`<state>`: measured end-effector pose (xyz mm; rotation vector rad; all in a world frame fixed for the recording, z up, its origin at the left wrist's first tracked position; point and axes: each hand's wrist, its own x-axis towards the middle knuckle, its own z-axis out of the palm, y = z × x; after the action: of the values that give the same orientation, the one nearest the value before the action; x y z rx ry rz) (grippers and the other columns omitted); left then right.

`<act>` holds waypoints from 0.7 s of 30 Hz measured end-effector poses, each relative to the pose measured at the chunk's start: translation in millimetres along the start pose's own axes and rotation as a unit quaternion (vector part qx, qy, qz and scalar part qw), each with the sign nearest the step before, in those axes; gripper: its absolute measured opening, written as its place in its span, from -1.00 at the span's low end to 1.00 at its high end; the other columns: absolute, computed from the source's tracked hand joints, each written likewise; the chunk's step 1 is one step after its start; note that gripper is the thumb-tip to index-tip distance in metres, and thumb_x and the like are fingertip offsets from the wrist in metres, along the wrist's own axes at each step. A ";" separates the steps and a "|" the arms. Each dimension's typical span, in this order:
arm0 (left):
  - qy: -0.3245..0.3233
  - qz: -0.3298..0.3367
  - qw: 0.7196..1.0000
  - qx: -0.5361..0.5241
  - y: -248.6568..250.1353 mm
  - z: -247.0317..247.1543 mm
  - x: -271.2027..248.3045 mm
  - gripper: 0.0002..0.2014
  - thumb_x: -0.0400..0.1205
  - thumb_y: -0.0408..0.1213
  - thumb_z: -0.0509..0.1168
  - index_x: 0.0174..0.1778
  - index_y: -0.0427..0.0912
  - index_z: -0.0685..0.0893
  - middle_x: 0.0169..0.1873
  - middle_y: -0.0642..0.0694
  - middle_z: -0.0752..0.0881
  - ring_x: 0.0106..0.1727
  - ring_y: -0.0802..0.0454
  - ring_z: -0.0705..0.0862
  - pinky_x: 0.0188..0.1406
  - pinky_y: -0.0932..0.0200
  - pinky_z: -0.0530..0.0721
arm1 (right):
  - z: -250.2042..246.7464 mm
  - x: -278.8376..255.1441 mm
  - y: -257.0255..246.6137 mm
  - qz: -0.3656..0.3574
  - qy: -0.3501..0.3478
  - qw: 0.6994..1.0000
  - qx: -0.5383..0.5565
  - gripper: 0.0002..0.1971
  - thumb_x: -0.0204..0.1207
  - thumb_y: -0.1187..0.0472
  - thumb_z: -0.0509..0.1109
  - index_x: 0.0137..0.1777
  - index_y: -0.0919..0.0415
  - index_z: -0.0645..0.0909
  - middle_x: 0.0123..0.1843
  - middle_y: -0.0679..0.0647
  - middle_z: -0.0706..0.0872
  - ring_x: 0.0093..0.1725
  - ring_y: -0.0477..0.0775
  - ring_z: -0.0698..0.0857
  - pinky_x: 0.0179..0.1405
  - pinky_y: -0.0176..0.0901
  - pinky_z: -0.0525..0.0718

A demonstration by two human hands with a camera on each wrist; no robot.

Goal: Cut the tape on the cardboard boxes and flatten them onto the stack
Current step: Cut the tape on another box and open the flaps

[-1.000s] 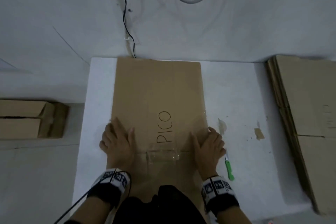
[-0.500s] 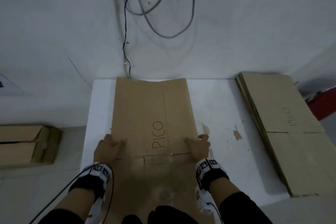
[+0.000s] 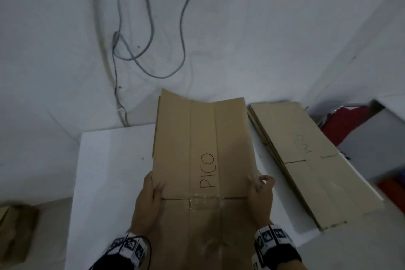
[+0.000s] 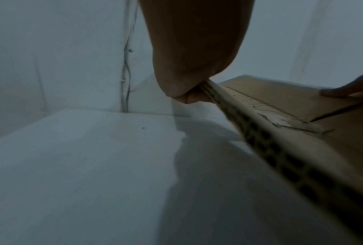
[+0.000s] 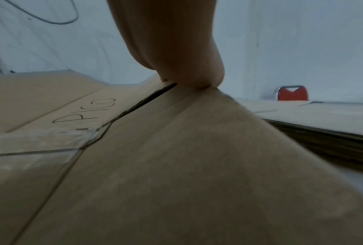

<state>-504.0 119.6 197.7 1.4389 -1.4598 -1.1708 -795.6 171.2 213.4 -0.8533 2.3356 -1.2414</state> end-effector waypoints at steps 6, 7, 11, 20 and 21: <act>-0.049 0.047 0.996 -0.054 52.1 88.9 19.4 -0.67 0.76 -0.17 0.10 0.46 0.02 0.36 0.25 0.14 0.62 0.22 0.25 0.61 0.31 0.17 0.53 | -87.2 69.9 6.1 -0.025 0.054 0.998 0.006 -0.66 0.65 0.02 0.36 0.20 0.15 0.30 -0.02 0.16 0.70 -0.11 0.19 0.70 -0.27 0.00 0.63; -0.052 0.052 0.996 -0.059 59.7 107.0 21.6 -0.66 0.77 -0.17 0.10 0.48 0.00 0.35 0.27 0.12 0.62 0.22 0.27 0.61 0.32 0.17 0.53 | -101.4 82.5 7.1 -0.032 0.063 0.998 0.003 -0.67 0.65 0.02 0.36 0.20 0.16 0.30 -0.06 0.14 0.71 -0.15 0.18 0.70 -0.33 -0.05 0.59; -0.060 0.063 0.993 -0.078 90.6 187.8 28.0 -0.64 0.78 -0.19 0.08 0.51 -0.03 0.32 0.26 0.17 0.59 0.17 0.45 0.57 0.25 0.36 0.50 | -158.5 145.6 18.2 -0.045 0.079 0.996 -0.017 -0.68 0.66 0.00 0.34 0.19 0.15 0.31 -0.14 0.06 0.69 -0.17 0.18 0.68 -0.33 -0.07 0.50; -0.011 0.006 0.996 -0.087 146.3 397.6 48.8 -0.56 0.77 -0.14 0.08 0.58 -0.08 0.23 0.37 0.00 0.57 0.32 0.04 0.56 0.37 0.14 0.48 | -262.6 336.8 62.8 -0.045 0.048 0.996 -0.068 -0.59 0.66 0.05 0.34 0.36 0.25 0.33 0.04 0.09 0.54 0.03 0.15 0.55 0.02 0.05 0.46; -0.005 -0.002 0.996 -0.092 148.6 415.6 51.1 -0.56 0.77 -0.15 0.09 0.58 -0.09 0.23 0.40 -0.02 0.55 0.35 0.02 0.54 0.42 0.09 0.44 | -267.8 355.5 66.1 -0.035 0.038 0.996 -0.074 -0.55 0.66 0.06 0.34 0.41 0.27 0.31 0.08 0.09 0.50 0.05 0.13 0.51 0.04 0.05 0.42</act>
<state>-947.6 100.1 215.0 1.3116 -1.3193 -1.2820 -1236.6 131.4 293.7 -0.9595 2.5031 -1.1573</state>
